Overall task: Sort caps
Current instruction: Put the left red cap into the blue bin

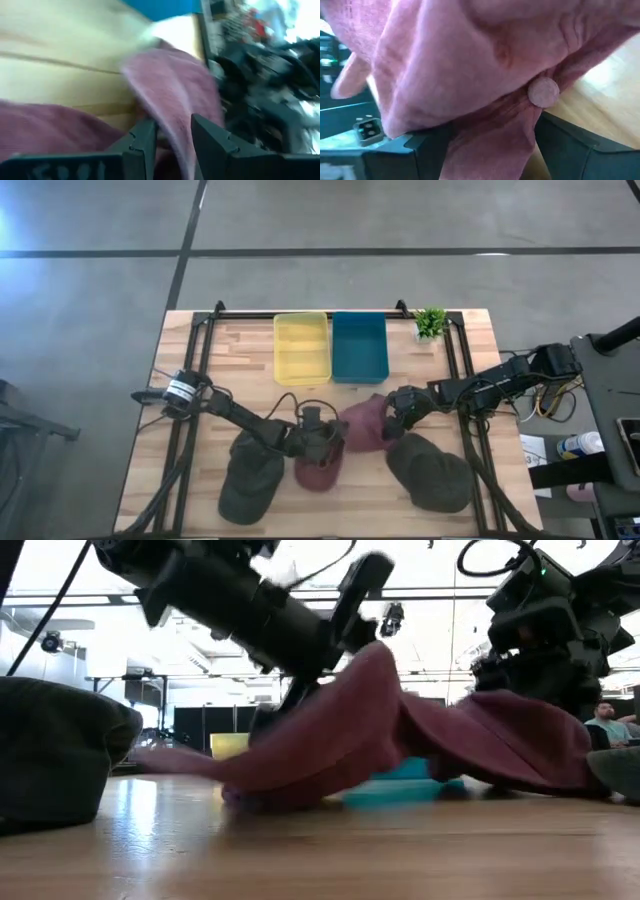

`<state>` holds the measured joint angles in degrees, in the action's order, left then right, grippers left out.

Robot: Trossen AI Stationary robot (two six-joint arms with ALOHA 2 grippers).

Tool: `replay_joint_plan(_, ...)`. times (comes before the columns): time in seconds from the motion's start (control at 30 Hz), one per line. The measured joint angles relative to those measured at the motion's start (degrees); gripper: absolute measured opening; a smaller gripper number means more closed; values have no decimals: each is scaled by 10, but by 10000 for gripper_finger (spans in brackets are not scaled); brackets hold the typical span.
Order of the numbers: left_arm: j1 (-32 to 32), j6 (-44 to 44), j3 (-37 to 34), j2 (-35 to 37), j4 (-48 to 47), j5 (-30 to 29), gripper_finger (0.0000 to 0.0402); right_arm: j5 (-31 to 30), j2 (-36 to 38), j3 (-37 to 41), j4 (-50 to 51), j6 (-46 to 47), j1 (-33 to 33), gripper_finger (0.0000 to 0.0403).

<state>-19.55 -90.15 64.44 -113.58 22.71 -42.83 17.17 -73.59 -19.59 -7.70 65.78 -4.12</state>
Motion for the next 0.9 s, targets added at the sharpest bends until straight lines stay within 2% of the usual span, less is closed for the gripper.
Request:
replay_joint_plan(0.07,2,44,0,0,31,14,96,-1,0,-9,-6,-6,0,267)
replay_joint_plan(0.23,11,55,0,0,28,45,66,-6,-5,-50,8,-37,1,266)
replay_joint_plan(0.43,10,95,1,20,26,37,10,-7,-4,-98,109,-90,0,265)
replay_joint_plan(0.67,0,143,0,102,-92,25,6,-21,29,-155,255,-168,0,265)
replay_joint_plan(0.8,-18,150,0,183,-180,-45,5,-68,77,-181,322,-194,0,265)
replay_joint_plan(0.87,-32,146,0,223,-207,-132,5,-107,106,-192,348,-194,0,265)
replay_joint_plan(0.9,-41,143,0,240,-219,-196,5,-132,121,-196,355,-190,0,265)
